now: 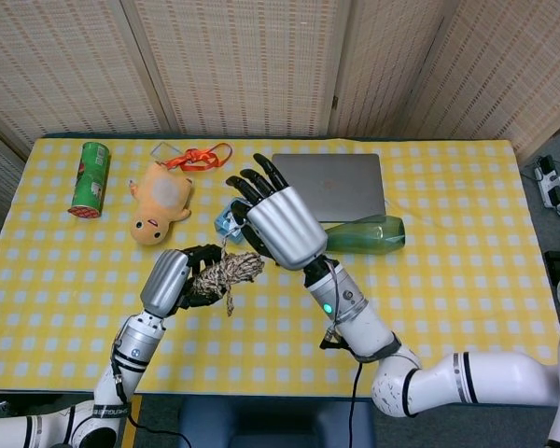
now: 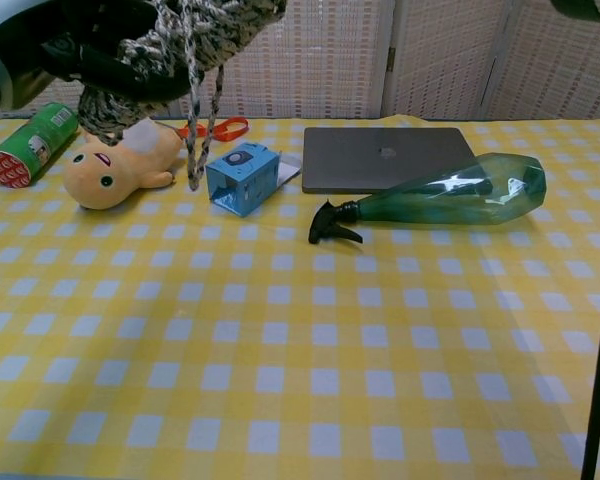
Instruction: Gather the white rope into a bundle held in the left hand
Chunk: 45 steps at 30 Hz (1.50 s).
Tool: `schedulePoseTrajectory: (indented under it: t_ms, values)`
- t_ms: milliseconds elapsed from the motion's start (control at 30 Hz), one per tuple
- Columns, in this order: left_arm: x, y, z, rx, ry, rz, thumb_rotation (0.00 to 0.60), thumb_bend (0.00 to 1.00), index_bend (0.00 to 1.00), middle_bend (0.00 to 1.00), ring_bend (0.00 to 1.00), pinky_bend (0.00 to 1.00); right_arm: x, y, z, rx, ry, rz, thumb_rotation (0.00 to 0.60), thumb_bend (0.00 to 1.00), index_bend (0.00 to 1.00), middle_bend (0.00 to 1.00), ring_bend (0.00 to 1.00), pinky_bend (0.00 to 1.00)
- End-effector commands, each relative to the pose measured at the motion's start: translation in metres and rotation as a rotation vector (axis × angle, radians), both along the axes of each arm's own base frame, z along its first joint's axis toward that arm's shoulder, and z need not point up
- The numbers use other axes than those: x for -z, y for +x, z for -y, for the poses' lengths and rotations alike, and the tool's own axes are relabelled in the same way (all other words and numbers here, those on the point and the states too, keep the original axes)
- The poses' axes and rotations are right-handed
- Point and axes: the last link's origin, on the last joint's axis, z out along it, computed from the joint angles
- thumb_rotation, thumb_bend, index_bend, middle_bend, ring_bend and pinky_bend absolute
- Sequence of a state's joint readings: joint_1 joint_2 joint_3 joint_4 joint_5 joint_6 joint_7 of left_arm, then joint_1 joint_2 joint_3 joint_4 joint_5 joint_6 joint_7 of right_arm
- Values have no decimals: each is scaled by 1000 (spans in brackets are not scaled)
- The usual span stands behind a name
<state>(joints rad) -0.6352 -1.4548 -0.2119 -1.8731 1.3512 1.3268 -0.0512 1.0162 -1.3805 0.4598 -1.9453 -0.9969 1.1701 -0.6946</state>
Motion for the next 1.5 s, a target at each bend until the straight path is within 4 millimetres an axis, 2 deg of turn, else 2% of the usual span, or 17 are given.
schedulePoseTrajectory:
  t_ms: [33,167,367,833,1133,1500]
  values:
    - [-3,-2,1,21,-23,47,600,514,634,647,575,711,-4,-13,9,45,3,22,600,543,750,244,184,58]
    - [-5,-2,1,36,-70,110,600,513,633,647,575,708,-7,-27,17,88,16,44,600,543,750,244,184,58]
    - [-12,1,0,50,-128,185,600,513,633,647,575,708,0,-49,24,119,54,48,600,543,750,244,185,58]
    - [-50,2,-14,16,-157,284,600,514,633,647,573,708,40,-95,16,122,104,-51,600,543,750,250,191,58]
    - [-71,-1,-24,-30,-166,330,600,514,634,646,573,708,62,-110,9,114,120,-114,600,543,750,251,188,58]
    - [-82,-6,-31,-70,-198,395,600,514,634,647,573,708,91,-118,-5,89,155,-195,600,543,750,251,184,58]
